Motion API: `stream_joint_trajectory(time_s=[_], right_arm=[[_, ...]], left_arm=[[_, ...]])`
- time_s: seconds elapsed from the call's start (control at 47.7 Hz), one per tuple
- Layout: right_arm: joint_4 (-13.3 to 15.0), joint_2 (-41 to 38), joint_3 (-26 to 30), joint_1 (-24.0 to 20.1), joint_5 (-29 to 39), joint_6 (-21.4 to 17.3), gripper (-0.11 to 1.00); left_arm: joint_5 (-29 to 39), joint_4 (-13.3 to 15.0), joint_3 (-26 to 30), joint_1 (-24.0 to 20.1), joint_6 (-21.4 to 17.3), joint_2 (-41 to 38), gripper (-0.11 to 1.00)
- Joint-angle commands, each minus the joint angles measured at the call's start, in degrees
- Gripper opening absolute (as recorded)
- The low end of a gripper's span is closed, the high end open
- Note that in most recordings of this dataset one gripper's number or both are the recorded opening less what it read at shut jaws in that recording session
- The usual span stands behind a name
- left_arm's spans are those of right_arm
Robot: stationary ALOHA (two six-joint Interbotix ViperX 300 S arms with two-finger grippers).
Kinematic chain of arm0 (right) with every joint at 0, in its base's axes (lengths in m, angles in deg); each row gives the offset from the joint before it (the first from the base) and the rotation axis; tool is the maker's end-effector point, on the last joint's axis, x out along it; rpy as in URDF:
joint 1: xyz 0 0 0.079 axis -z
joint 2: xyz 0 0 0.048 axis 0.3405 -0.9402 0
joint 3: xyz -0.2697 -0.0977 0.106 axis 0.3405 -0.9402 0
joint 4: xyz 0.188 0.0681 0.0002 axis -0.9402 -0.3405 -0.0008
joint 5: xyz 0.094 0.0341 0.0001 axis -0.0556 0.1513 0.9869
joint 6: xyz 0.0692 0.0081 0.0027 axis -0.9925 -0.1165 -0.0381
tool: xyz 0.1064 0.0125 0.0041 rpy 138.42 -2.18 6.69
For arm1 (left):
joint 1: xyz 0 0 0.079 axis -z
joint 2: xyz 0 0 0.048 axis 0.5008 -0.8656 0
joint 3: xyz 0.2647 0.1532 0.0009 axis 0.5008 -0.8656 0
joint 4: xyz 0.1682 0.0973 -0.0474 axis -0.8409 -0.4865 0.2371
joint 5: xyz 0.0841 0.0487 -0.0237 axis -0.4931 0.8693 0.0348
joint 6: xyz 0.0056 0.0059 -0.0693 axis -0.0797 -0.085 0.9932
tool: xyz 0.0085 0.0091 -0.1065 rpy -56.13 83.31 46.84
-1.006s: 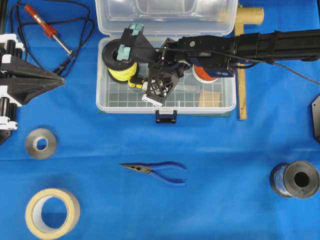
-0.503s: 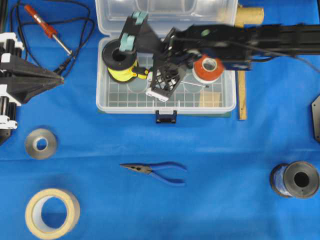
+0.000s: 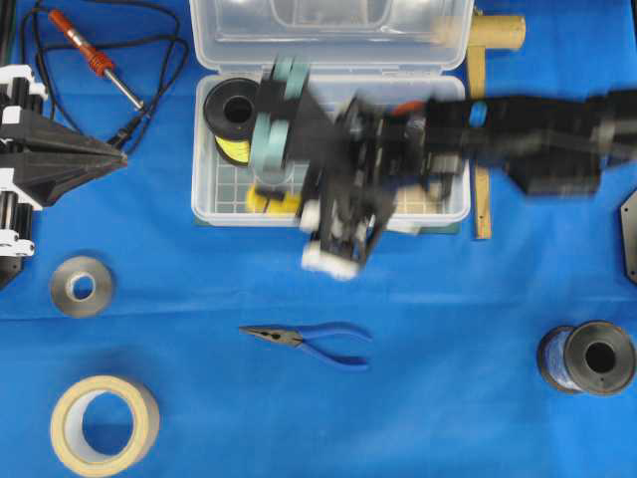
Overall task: Pick the screwdriver from the toolbox among several items.
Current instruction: 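Lift the screwdriver out of the toolbox with the right gripper, then carry the screwdriver toward the front of the table near the pliers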
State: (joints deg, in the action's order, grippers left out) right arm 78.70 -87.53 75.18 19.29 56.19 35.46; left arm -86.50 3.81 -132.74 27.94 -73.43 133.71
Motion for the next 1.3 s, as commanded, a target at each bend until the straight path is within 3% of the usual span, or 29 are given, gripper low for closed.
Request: stream_joint_trajectory(time_s=[0.0, 0.252, 0.461, 0.922, 0.964, 1.111, 1.153, 1.279], right_arm=[[0.3, -1.2, 0.9, -2.1, -3.6, -1.1, 0.29], [0.3, -10.8, 2.3, -5.7, -8.3, -5.4, 0.29], [0.0, -16.5, 4.5, -7.4, -8.4, -6.5, 0.29], [-0.2, -19.2, 4.4, -7.6, -7.6, -9.4, 0.28], [0.1, -18.6, 4.4, -7.6, -6.7, -9.3, 0.35], [2.4, -13.4, 4.1, -7.7, -0.1, -9.1, 0.76], [3.7, -11.3, 3.8, -7.8, 1.1, -9.3, 0.79], [8.2, -3.7, 1.8, -8.3, 2.3, -9.5, 0.72]], left_arm=[[-0.6, 0.1, 1.3, -0.2, 0.0, -0.2, 0.0], [-0.6, 0.1, 1.2, -0.2, 0.1, -0.2, 0.0], [-0.4, 0.1, 1.2, -0.2, 0.2, -0.2, 0.0], [-0.2, 0.0, 1.1, -0.2, 0.2, -0.2, 0.0], [-0.2, 0.1, 1.1, -0.2, 0.2, -0.2, 0.0], [-0.2, 0.1, 1.1, -0.2, 0.2, -0.2, 0.0], [-0.2, 0.1, 1.1, -0.2, 0.2, -0.2, 0.0], [-0.2, 0.1, 1.1, -0.2, 0.3, -0.2, 0.0]])
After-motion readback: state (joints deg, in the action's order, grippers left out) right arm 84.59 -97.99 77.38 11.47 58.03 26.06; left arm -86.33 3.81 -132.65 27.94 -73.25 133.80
